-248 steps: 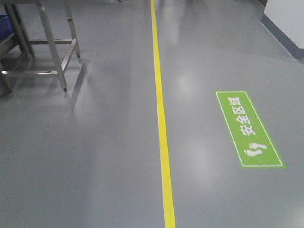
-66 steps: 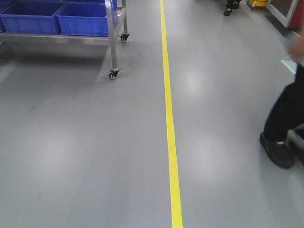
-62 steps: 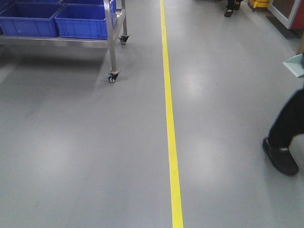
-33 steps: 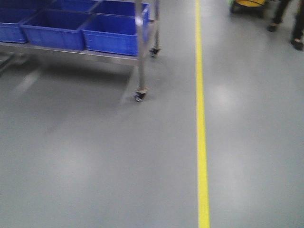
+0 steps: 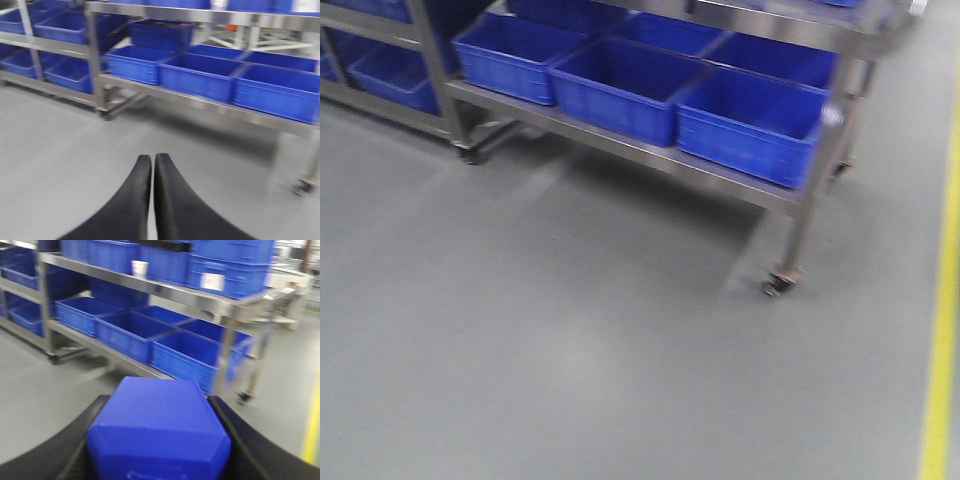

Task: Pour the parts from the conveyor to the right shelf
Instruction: 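Drive to the shelf rack and face an empty blue bin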

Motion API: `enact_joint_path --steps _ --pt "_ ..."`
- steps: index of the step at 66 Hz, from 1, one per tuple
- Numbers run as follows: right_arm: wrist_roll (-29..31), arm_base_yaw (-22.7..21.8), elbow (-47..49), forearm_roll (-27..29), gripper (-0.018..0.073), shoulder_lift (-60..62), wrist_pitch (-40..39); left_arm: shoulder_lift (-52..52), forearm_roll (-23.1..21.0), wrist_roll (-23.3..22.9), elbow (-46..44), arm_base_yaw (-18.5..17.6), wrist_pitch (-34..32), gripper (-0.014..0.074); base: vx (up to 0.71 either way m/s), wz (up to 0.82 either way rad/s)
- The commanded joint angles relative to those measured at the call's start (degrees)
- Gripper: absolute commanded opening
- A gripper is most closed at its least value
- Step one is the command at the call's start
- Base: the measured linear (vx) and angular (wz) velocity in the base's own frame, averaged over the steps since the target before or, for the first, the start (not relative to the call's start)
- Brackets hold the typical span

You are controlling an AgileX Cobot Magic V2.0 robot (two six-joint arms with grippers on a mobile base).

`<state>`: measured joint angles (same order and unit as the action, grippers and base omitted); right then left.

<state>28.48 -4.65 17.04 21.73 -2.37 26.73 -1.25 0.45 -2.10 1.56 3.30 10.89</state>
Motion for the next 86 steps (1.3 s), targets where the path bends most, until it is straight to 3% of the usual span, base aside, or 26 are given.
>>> enact_joint_path --steps 1,86 --pt "0.1 -0.1 1.4 0.5 -0.0005 -0.9 -4.4 -0.8 -0.5 -0.5 -1.1 -0.1 -4.1 -0.0006 0.7 0.71" --pt "0.1 -0.1 1.4 0.5 -0.0005 -0.8 -4.4 -0.8 -0.5 -0.5 -1.1 -0.1 -4.1 -0.0006 0.76 0.6"
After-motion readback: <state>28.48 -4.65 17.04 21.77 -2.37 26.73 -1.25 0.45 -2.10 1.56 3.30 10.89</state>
